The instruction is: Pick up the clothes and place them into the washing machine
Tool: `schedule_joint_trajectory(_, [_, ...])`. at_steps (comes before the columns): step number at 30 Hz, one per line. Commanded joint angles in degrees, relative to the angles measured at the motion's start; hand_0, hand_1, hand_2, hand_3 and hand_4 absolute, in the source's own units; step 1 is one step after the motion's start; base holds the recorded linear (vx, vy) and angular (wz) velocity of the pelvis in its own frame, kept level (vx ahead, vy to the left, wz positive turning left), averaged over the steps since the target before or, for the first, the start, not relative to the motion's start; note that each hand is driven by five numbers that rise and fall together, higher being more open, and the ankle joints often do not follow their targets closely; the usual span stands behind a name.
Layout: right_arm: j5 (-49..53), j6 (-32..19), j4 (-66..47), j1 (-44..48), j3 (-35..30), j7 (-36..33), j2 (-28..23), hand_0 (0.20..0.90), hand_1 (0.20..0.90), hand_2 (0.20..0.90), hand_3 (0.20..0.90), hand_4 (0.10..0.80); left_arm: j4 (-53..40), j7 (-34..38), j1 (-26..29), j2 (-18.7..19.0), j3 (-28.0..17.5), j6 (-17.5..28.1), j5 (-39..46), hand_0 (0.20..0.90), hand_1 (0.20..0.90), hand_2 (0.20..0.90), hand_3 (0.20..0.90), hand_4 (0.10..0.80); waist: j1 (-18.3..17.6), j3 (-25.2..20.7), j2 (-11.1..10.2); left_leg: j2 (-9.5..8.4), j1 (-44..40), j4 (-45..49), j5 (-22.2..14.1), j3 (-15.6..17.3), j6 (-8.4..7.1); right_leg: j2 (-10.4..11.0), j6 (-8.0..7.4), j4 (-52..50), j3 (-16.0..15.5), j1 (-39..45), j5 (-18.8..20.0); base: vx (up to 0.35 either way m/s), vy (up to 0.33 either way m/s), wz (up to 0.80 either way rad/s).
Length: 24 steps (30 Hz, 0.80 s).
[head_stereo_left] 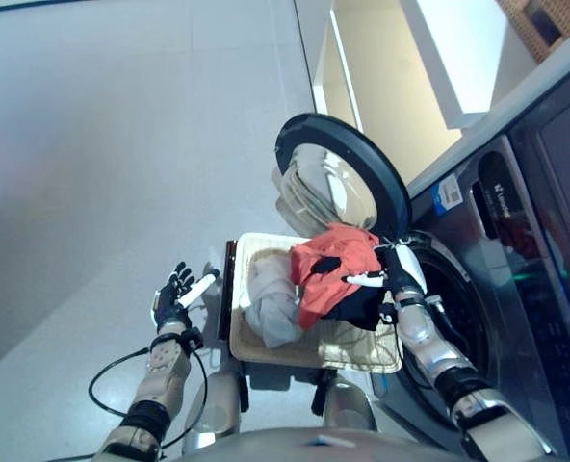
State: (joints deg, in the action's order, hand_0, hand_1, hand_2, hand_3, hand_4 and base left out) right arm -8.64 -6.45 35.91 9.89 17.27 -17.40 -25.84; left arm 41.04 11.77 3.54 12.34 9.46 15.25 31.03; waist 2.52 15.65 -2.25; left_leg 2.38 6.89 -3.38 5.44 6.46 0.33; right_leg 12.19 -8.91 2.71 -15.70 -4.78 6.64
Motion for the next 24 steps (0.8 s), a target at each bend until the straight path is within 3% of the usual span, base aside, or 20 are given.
schedule_joint_trajectory(1, [-0.4,-6.7,-6.3,1.7,-2.0,0.6,-4.5,0.2,0.2,0.2,0.2,0.3,0.6,-0.2,3.7,2.6,-1.2,3.1,-4.9,0.9,0.9,0.9,0.9,0.8,0.2,-5.0,-1.6,2.96,-2.0,0.1,-0.7,-0.5,-5.5,1.1,-1.24,-0.7,3.6,-2.2,3.4,0.079,-0.007,-0.1])
schedule_joint_trajectory(10, [3.8,-10.4,-16.8,-4.5,-4.6,7.6,-10.6,0.2,0.2,0.2,0.2,0.3,2.1,0.3,4.3,5.0,-1.6,3.5,-12.6,0.9,0.9,0.9,0.9,0.8,-1.1,-7.7,-1.7,3.08,-6.4,-1.0,-1.4,0.5,-5.73,0.7,-1.32,-0.8,4.4,1.1,2.5,0.07,0.004,-0.06])
schedule_joint_trajectory(16, [10.7,-12.1,-19.8,-6.1,-3.8,15.0,-16.1,0.2,0.2,0.2,0.2,0.3,-1.4,-1.1,4.2,10.7,1.9,4.4,-21.5,0.9,0.9,0.9,0.9,0.8,-1.3,-8.8,-1.8,3.31,-8.8,-0.9,-2.5,1.8,-5.78,0.4,-1.49,-0.3,5.2,2.6,2.2,0.053,0.0,-0.13])
schedule_joint_trajectory(24, [13.7,-12.6,-22.1,-6.1,-1.6,21.2,-22.2,0.2,0.2,0.2,0.2,0.3,-4.5,-4.8,2.6,13.4,3.4,5.6,-21.7,0.9,0.9,0.9,0.9,0.8,-1.1,-9.6,-1.9,3.76,-9.7,-1.0,-2.7,2.0,-6.13,-0.1,-1.56,0.3,5.4,3.6,1.8,0.014,-0.003,-0.02])
